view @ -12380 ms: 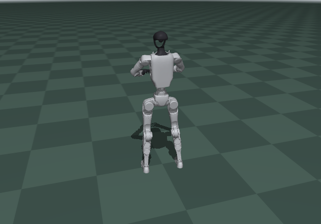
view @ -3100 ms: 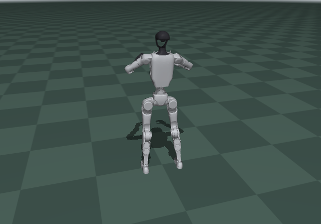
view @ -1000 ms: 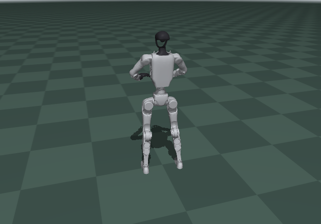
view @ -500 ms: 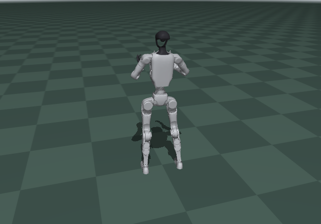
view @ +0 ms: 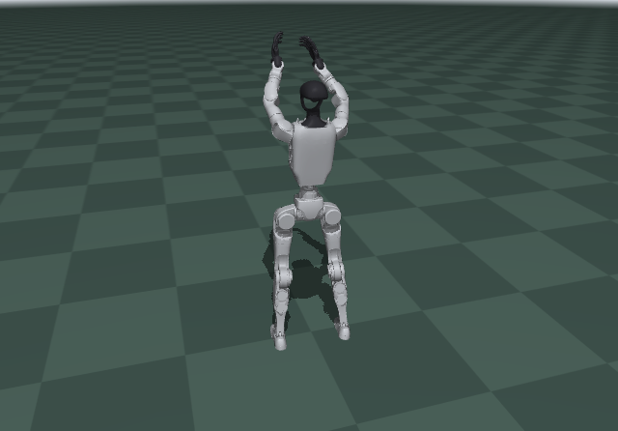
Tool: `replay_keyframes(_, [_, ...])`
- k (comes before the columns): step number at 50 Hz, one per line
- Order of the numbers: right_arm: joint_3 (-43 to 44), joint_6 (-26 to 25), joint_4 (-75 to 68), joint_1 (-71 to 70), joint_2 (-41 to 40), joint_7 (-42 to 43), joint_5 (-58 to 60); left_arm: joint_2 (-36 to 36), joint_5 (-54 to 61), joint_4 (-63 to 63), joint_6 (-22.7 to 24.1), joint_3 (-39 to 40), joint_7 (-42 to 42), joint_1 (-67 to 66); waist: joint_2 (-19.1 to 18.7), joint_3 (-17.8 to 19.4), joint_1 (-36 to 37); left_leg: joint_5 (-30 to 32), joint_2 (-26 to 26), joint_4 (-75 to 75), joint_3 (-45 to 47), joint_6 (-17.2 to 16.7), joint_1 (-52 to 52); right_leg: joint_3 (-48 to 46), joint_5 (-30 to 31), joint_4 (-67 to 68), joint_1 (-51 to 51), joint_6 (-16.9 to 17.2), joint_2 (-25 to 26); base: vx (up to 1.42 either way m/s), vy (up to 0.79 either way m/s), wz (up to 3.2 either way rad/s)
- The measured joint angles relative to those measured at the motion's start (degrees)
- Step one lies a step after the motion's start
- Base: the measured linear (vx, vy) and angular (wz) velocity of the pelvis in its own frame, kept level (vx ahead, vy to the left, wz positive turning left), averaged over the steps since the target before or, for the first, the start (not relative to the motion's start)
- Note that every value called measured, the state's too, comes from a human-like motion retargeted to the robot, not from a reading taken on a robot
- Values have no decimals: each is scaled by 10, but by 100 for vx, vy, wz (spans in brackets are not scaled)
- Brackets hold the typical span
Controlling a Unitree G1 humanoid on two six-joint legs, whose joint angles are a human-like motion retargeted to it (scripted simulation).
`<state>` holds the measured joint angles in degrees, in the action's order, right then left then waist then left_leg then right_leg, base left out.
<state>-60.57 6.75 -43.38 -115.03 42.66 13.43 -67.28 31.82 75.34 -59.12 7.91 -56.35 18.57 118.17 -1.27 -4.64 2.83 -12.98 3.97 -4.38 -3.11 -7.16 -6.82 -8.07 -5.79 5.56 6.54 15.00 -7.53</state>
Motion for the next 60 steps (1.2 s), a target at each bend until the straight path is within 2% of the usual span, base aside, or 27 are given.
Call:
replay_keyframes(5, [42,-58,-250,-113,-88,34,-4,-72,-5,-179,-48,12,38,105,4,-11,5,5,0,2,4,2,10,3,2,-1,-13,0,0,0,0,0])
replay_keyframes(9, [52,-100,-342,-161,-120,54,34,-86,-5,-194,-60,15,46,125,5,-14,8,6,0,3,7,4,12,5,5,-5,-14,0,-1,0,0,0])
replay_keyframes(19, [14,-97,-271,-141,-108,56,61,-72,3,-154,-51,12,55,103,4,-21,11,4,2,4,11,3,10,9,4,-3,-16,0,2,0,0,0])
replay_keyframes(25, [-13,-81,-206,-115,-81,44,139,-21,-16,-61,-26,-21,-13,59,0,-22,8,0,3,3,12,0,4,9,1,0,-11,0,2,0,0,0])
replay_keyframes(30, [-60,-65,-139,-94,-49,50,298,47,-161,39,-5,-70,-77,27,-5,-22,1,-5,5,1,13,-6,-1,10,-1,0,-6,0,4,0,0,0])
replay_keyframes(33, [-80,-56,-88,-83,-26,57,391,95,-300,119,15,-103,-72,13,-8,-21,-2,-7,5,0,13,-6,-3,10,-1,0,-4,0,5,0,0,0])
replay_keyframes(38, [-122,-38,28,-71,32,100,599,180,-599,277,43,-166,24,4,-12,-16,-4,-11,7,-2,13,-7,-5,13,-1,-1,-1,0,8,0,0,0])
replay_keyframes(42, [-163,-50,146,-70,93,167,809,244,-827,409,30,-201,107,3,-14,-9,-4,-13,9,-3,14,-7,-8,15,-2,-2,2,0,10,0,0,0])
replay_keyframes(45, [-180,-68,248,-61,142,208,943,289,-938,507,18,-198,139,-16,-14,-1,-4,-16,8,-4,14,-6,-11,17,-3,-1,5,0,10,0,0,0])
replay_keyframes(49, [-166,-73,395,-9,204,225,1063,336,-1006,624,20,-144,154,-102,-11,9,-4,-19,5,-4,13,-3,-19,19,-9,3,11,0,7,0,0,0])
replay_keyframes(53, [-110,-57,513,109,242,216,1129,353,-1020,700,36,-52,154,-257,-9,20,-3,-22,0,-4,12,4,-31,22,-15,7,21,0,2,0,0,0])
replay_keyframes(56, [-45,-40,556,248,232,210,1152,343,-1021,719,50,17,146,-406,-6,23,-3,-25,-2,-4,16,12,-37,28,-27,31,12,0,0,-1,-1,-7])
replay_keyframes(60, [10,-13,542,442,177,200,1177,289,-1027,682,72,80,120,-608,-3,34,-11,-25,-10,-4,12,18,-50,27,-27,19,33,-3,-8,-1,3,6])
